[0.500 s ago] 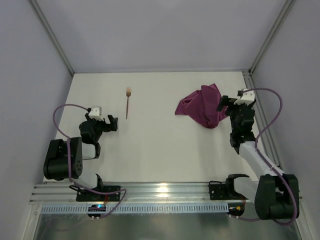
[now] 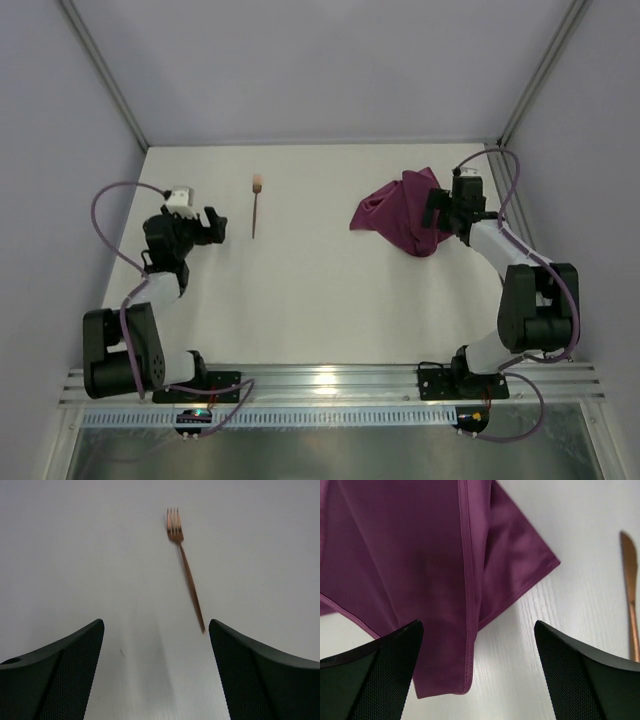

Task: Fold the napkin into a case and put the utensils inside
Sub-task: Pick up the crumpled napkin from the corner of the board.

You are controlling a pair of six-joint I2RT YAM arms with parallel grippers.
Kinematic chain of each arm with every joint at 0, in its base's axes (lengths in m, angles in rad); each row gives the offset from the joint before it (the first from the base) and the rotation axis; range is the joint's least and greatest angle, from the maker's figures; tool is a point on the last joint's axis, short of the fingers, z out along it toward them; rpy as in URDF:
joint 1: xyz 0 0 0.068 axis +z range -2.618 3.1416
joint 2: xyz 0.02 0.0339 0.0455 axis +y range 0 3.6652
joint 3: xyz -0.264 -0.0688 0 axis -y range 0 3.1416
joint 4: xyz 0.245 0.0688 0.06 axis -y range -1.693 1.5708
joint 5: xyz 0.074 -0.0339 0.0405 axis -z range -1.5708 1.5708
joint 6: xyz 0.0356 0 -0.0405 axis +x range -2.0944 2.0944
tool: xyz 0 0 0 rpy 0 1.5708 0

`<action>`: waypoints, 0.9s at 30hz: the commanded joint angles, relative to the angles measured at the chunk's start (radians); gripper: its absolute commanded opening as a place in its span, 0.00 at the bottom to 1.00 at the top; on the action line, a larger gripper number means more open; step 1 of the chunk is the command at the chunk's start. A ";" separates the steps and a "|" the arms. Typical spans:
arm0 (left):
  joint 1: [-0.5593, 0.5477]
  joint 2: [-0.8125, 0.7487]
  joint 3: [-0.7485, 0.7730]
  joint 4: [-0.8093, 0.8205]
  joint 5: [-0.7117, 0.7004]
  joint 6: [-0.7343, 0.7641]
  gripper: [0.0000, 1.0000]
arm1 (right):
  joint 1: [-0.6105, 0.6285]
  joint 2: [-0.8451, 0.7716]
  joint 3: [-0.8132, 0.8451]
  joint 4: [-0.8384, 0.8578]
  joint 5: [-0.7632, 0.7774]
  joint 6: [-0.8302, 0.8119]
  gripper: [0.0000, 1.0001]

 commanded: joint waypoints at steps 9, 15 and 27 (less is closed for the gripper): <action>0.003 -0.058 0.538 -0.954 0.122 0.236 0.86 | 0.028 0.196 0.121 -0.107 -0.168 0.047 0.44; 0.002 -0.118 0.594 -1.153 0.144 0.248 0.85 | 0.134 0.109 0.186 -0.142 -0.144 0.056 0.03; 0.002 -0.181 0.774 -1.468 0.295 0.325 0.87 | 0.458 0.052 0.773 -0.191 -0.477 0.104 0.03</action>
